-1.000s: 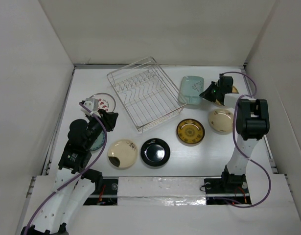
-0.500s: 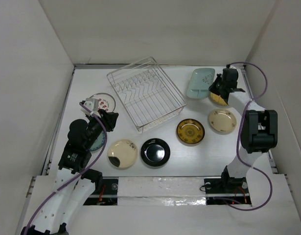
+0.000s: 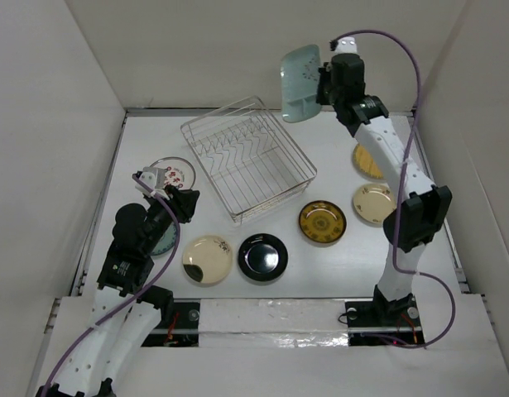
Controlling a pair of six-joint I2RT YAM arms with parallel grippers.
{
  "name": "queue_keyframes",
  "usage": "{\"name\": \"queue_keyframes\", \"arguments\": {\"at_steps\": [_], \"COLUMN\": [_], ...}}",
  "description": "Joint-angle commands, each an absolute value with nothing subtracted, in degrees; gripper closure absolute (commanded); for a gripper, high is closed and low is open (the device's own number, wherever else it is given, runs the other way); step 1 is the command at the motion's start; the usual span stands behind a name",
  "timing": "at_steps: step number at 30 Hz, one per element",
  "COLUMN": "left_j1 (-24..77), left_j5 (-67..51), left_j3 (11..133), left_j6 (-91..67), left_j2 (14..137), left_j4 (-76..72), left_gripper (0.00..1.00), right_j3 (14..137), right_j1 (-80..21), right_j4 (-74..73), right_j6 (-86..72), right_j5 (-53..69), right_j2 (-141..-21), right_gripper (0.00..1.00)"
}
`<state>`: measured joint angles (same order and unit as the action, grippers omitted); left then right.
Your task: Load the plates into the dish rack
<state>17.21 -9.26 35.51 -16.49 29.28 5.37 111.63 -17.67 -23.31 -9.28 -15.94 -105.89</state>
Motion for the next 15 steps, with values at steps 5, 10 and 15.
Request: {"name": "queue_keyframes", "arguments": {"at_steps": [5,10,15], "left_j1": [17.4,17.4,17.4], "left_j5": [-9.7,-9.7,-9.8], "left_j3": [35.9,35.9,35.9], "left_j6": [-15.6,-15.6,-15.6], "left_j2": [28.5,28.5,28.5], "left_j4": [1.8,1.8,1.8], "left_gripper": [0.79,0.79,0.79], "right_j3": [133.7,138.6,140.3], "right_j1": [-25.0,-27.1,-27.6], "right_j4": [-33.3,-33.9,-34.1], "right_j6": [-2.6,-1.0,-0.7], "right_j5": [-22.5,-25.9,-27.8], "right_j2": [-117.8,-121.5,-124.4], "right_gripper": [1.0,1.0,1.0]}}
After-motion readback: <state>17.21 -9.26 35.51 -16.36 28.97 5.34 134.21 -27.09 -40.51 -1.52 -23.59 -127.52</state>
